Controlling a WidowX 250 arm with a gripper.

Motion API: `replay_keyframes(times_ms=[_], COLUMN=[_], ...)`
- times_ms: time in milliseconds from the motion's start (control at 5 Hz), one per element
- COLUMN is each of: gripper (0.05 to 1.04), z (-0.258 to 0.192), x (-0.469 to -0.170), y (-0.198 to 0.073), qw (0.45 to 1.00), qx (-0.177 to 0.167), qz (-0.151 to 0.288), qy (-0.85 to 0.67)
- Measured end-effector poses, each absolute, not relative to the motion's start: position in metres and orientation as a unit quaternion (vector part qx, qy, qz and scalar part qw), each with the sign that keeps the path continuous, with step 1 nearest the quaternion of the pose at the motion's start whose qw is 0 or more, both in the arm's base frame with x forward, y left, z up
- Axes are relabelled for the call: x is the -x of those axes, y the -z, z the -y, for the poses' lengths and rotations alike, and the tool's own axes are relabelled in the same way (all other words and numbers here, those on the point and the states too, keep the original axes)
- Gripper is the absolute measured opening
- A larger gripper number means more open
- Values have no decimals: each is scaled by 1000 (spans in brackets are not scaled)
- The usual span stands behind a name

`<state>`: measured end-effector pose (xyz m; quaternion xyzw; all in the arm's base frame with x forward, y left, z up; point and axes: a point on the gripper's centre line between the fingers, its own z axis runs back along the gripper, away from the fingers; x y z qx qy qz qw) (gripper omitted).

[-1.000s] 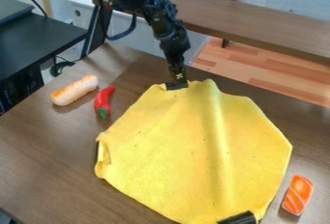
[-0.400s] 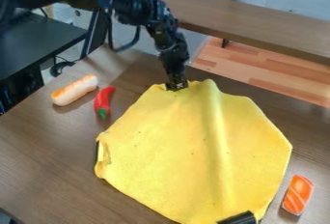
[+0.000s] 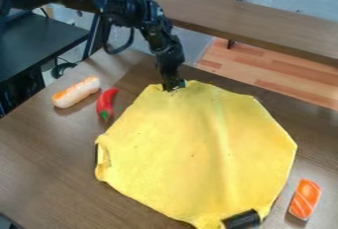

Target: Fold the cloth from the top to bottom

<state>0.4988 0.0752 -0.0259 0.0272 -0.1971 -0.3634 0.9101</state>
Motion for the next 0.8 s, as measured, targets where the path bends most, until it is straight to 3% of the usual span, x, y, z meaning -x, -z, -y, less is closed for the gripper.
replay_keyframes(times_ms=[200,400,600,800], gripper=[85,54,51,51], z=[-75,-82,-88,-73], x=[-490,-487,-485,-474], y=[27,12,-22,-33], qw=[910,911,902,892], qx=[-25,-21,-12,17], qz=[193,201,233,238], qy=[367,361,363,385])
